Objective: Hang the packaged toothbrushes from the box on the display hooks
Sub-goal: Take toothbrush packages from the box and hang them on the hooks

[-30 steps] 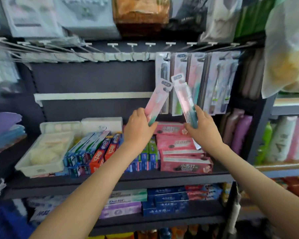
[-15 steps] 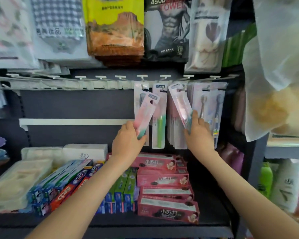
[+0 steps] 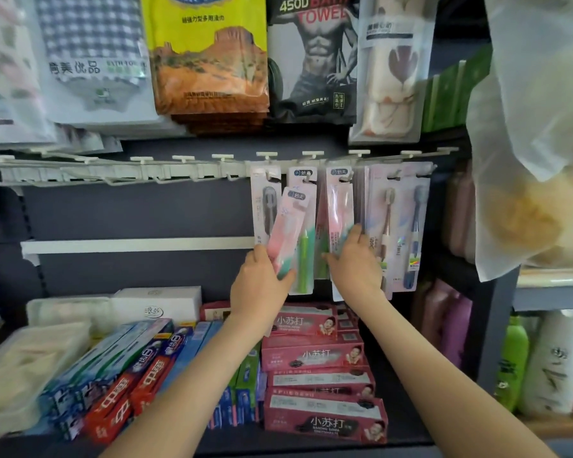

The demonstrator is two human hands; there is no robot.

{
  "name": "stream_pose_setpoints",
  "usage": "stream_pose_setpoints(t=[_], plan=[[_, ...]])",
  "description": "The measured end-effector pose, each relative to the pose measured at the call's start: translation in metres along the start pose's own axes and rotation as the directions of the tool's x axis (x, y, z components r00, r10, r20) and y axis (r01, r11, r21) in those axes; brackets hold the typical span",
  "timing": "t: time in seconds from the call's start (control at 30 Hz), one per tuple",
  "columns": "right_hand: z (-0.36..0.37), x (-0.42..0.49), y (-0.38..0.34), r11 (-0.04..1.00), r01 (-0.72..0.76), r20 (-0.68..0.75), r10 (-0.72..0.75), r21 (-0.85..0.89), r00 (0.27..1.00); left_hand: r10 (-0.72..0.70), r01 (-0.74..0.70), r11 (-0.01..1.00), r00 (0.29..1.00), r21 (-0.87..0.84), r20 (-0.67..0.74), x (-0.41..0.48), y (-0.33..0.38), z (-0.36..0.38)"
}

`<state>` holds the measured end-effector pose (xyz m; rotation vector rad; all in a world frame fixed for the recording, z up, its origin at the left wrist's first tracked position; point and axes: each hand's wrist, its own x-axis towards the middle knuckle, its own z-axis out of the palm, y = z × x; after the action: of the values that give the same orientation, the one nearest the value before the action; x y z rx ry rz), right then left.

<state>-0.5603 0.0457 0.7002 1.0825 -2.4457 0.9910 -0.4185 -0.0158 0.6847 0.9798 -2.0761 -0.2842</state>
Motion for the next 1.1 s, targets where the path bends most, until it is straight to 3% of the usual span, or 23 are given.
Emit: stream_pose_setpoints(t=[0.17,0.3,0.4,0.47,0.77,0.93,1.1], plan=[[0.004,-0.017,-0.002,0.993,0.011,-0.052,-0.005,0.119,0.999,0.023,-0.023,1.0,1.0,0.021,0.014,-0.01,-0.002,-0.004],[-0.004,-0.044,-0.011,0.966,0.155,-0.213,-0.11,0.208,0.971,0.045,-0.046,0.998,0.999,0.031,0.017,-0.018,-0.002,-0.014],[-0.015,-0.069,-0.028,0.866,0.197,-0.167,-0.133,0.46,0.977,0.074,-0.075,0.996,0.997,0.038,0.037,-0.024,0.005,-0.023],[-0.021,-0.082,-0.039,0.822,0.197,-0.129,-0.151,0.534,0.98,0.111,-0.113,0.993,0.993,0.044,0.04,-0.029,0.013,-0.029],[-0.033,-0.088,-0.044,0.795,0.127,-0.124,-0.066,0.593,0.99,0.297,-0.298,0.955,0.955,0.015,0.015,-0.058,0.034,-0.027],[-0.048,-0.079,-0.038,0.804,0.104,-0.171,-0.003,0.585,0.985,0.437,-0.413,0.884,0.896,-0.219,0.078,-0.068,0.039,-0.03],[-0.06,-0.07,-0.036,0.869,0.178,-0.179,-0.105,0.461,0.978,0.513,-0.506,0.857,0.855,-0.096,0.075,-0.057,0.031,-0.04]])
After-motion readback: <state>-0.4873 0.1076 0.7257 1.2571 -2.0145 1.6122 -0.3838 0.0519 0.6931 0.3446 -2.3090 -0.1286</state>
